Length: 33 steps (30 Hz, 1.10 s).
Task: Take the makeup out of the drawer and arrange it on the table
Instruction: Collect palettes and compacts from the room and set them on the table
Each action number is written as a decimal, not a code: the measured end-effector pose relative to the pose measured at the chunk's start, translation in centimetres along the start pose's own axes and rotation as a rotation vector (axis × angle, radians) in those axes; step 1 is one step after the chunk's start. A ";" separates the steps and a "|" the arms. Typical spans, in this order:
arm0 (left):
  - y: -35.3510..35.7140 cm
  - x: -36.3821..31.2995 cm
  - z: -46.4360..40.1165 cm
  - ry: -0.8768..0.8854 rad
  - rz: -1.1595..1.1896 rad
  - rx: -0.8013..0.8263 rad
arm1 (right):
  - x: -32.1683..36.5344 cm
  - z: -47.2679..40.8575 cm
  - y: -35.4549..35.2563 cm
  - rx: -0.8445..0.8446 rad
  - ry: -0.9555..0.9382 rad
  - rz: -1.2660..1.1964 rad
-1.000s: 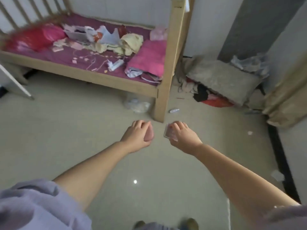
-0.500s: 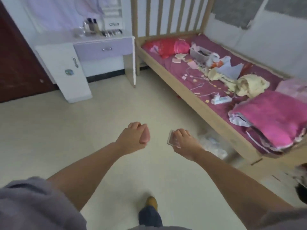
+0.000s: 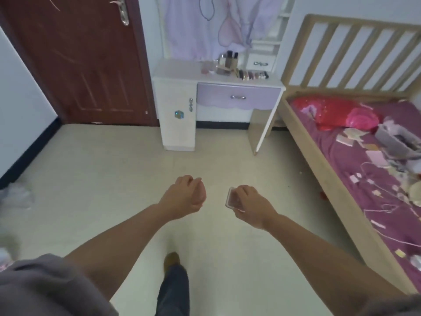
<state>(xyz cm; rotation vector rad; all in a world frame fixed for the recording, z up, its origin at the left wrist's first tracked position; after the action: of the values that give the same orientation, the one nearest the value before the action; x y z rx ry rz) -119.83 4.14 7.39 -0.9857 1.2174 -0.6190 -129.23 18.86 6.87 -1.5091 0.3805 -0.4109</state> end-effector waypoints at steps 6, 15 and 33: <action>-6.5 7.6 -13.6 0.012 -0.013 -0.008 | -3.4 -17.2 -1.4 -0.033 0.043 -0.041; -11.2 13.1 -33.4 0.102 -0.003 0.019 | -10.5 -35.6 -2.3 -0.028 0.085 -0.058; -13.0 21.2 -72.9 -0.005 0.075 0.074 | -32.9 -71.8 -2.1 0.065 0.025 -0.081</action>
<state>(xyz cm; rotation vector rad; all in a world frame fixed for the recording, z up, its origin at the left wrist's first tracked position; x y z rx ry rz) -182.59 -40.50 5.96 -0.8753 1.2135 -0.5984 -192.81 -27.97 6.46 -1.4606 0.3239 -0.5021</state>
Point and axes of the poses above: each hand's wrist, its own z-axis away from the middle knuckle, its own y-axis out of the palm, x = y × z, the point moved 10 cm from there along -z, towards the middle knuckle, and after that the axes turned 12 degrees about z, right-handed, at the moved point
